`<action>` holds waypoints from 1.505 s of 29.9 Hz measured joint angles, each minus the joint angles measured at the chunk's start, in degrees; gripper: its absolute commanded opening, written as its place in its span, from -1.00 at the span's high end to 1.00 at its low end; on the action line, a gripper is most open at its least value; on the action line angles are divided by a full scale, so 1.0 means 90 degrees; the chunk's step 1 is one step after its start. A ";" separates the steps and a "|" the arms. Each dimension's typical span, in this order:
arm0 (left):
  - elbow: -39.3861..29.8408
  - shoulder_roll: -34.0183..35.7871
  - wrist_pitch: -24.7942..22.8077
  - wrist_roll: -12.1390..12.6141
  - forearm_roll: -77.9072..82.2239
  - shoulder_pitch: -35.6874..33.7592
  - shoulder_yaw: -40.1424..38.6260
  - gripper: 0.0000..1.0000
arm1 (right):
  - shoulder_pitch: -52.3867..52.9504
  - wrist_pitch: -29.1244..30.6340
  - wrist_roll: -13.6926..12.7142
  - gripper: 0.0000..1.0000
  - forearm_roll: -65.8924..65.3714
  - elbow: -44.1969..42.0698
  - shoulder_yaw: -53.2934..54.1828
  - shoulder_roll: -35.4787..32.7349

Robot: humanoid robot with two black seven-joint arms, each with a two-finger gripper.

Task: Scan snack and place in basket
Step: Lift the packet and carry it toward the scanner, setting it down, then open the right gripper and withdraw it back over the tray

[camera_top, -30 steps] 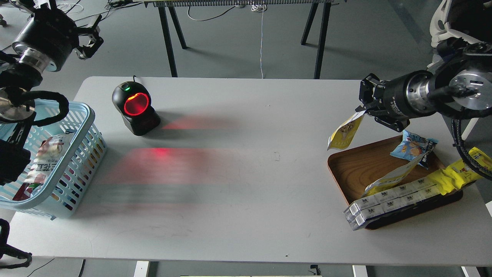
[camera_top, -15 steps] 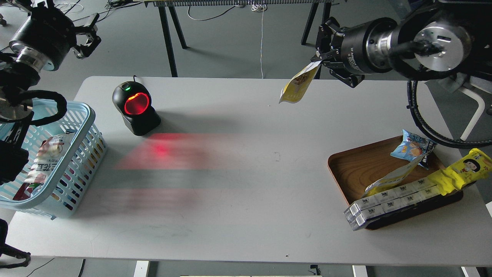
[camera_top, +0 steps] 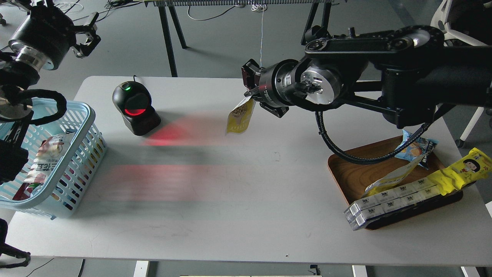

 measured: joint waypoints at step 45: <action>0.0020 0.0128 -0.0005 -0.0012 0.0000 0.0010 0.0012 -1.00 | -0.0406 -0.0144 0.0138 -0.77 -0.0023 -0.1054 0.0112 0.1067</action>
